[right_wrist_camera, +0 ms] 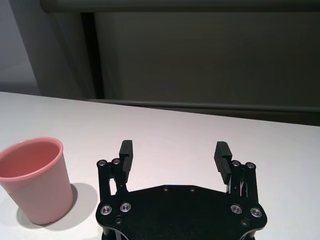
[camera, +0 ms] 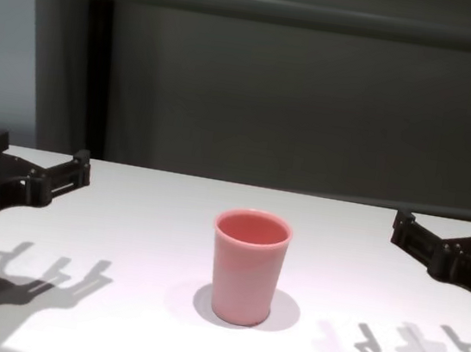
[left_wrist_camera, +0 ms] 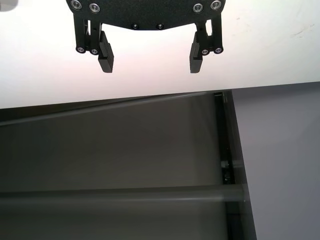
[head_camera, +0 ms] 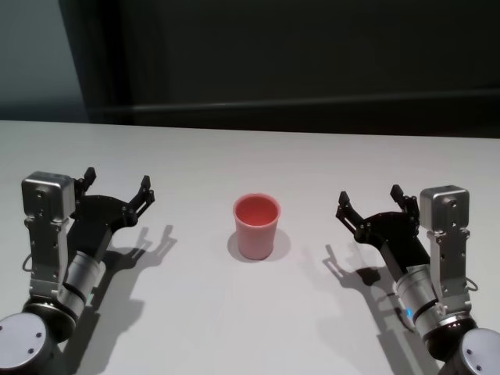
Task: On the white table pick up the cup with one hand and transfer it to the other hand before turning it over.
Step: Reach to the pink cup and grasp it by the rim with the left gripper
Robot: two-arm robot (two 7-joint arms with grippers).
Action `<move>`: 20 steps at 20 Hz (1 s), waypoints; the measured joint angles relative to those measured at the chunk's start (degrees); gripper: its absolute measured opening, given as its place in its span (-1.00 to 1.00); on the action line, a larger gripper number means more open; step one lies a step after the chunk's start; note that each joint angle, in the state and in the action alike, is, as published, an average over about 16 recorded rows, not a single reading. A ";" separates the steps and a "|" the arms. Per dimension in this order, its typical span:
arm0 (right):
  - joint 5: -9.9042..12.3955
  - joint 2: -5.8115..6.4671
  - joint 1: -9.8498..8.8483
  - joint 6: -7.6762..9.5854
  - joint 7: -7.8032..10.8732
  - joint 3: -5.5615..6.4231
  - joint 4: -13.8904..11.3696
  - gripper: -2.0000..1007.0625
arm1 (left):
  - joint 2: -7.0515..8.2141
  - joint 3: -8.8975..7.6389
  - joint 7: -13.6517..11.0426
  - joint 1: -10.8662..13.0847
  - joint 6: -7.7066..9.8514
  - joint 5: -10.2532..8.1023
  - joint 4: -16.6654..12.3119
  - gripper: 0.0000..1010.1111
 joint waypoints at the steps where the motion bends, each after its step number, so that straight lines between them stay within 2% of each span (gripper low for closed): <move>1: 0.00 0.00 0.00 0.00 0.00 0.00 0.00 0.99 | 0.00 0.00 0.00 0.00 0.00 0.00 0.00 0.98; 20: 0.00 0.00 0.00 0.00 0.00 0.00 0.00 0.99 | 0.00 0.00 0.00 0.00 0.00 0.00 0.00 0.98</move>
